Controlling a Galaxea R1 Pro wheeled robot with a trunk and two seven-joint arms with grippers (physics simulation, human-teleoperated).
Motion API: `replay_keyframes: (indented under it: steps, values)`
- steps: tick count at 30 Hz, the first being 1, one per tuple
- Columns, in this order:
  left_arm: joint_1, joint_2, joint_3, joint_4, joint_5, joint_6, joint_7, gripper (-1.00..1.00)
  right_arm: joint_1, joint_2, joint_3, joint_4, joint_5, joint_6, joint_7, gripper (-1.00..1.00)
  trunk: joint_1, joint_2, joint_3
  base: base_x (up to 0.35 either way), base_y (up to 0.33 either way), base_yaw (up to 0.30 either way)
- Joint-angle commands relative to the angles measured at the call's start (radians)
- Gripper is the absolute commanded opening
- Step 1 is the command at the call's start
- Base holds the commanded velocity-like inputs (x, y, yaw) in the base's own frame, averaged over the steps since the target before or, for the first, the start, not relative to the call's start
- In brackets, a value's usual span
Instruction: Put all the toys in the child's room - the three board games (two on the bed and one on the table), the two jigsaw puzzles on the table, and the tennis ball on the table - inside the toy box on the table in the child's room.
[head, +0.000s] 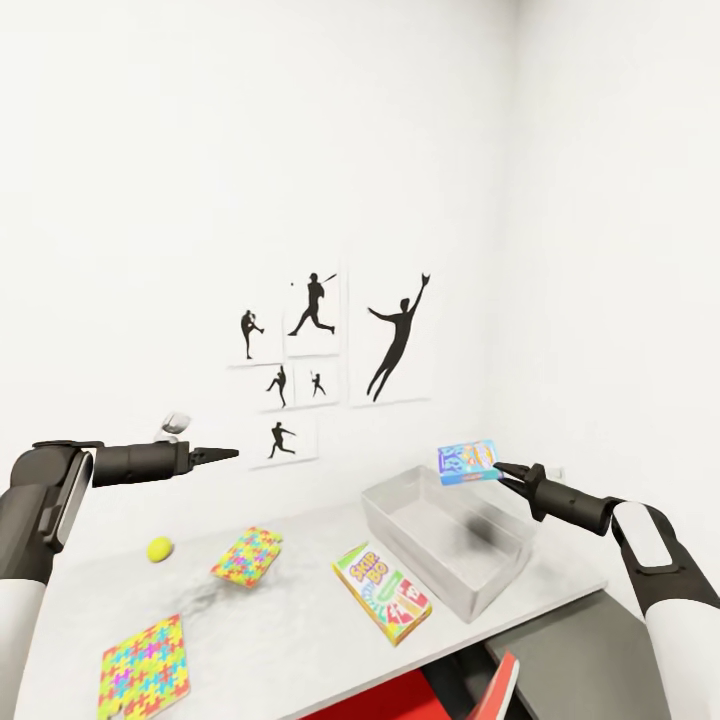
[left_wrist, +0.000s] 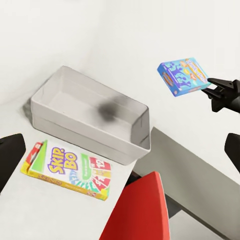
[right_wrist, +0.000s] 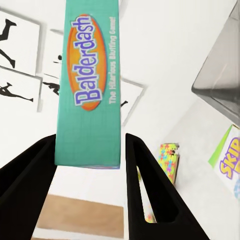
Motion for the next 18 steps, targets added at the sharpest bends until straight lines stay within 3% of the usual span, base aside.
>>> replay_keyframes:
  steps: [1,18]
  values:
    - [0.000,0.000,0.001,0.000,-0.002,0.010,-0.005,1.00,-0.001,0.001,-0.003,0.001,0.006,0.005,0.010,-1.00,0.001,-0.001,-0.001,0.060,0.000,-0.043]
    - [0.000,-0.002,0.001,0.008,-0.002,0.010,-0.004,1.00,-0.001,0.001,-0.003,0.001,0.006,0.005,0.010,-1.00,0.001,-0.001,-0.003,0.079,0.002,0.010]
